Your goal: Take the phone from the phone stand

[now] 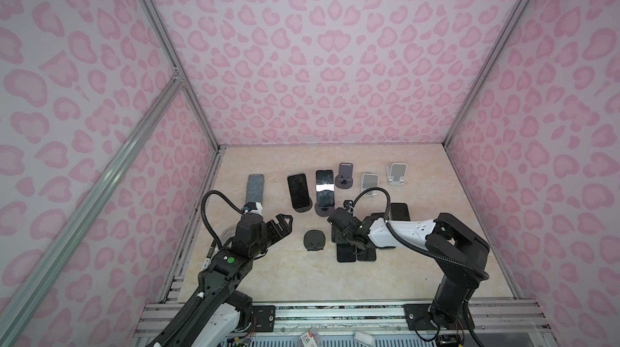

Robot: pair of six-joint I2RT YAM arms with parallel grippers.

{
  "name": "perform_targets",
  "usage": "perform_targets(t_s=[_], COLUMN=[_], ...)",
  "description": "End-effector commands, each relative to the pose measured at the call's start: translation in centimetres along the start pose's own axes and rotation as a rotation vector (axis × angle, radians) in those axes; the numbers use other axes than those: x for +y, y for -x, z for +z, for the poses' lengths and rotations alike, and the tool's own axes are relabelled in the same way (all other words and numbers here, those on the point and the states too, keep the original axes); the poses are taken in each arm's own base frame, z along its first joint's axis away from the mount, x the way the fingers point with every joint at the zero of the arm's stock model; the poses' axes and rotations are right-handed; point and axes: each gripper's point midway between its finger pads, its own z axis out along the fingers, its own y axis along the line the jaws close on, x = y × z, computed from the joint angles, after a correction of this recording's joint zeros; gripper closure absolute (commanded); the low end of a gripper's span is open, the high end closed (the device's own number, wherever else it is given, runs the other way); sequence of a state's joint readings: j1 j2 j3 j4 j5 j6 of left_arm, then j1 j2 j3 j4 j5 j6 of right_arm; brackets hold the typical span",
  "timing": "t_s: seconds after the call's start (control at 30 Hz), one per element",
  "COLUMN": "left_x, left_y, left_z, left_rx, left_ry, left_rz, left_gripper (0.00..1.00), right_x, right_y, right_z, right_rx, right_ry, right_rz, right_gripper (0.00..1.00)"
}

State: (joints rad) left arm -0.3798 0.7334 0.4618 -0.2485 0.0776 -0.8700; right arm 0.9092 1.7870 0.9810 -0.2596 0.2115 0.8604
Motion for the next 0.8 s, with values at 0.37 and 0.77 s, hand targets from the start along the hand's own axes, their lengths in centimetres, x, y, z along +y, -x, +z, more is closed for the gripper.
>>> perform_targets(t_s=[0.37, 0.77], left_x=[-0.2, 0.3], left_y=[0.4, 0.2], left_z=[-0.4, -0.4], left_rx=[-0.025, -0.033], left_ry=[-0.008, -0.003], left_rz=[-0.002, -0.009], left_gripper=[0.00, 0.00], right_x=[2.8, 0.2], right_y=[0.2, -1.0], right_z=[0.1, 2.0], right_rx=[0.028, 0.093], right_ry=[0.045, -0.005], right_rz=[-0.026, 0.012], right_gripper=[0.26, 0.22])
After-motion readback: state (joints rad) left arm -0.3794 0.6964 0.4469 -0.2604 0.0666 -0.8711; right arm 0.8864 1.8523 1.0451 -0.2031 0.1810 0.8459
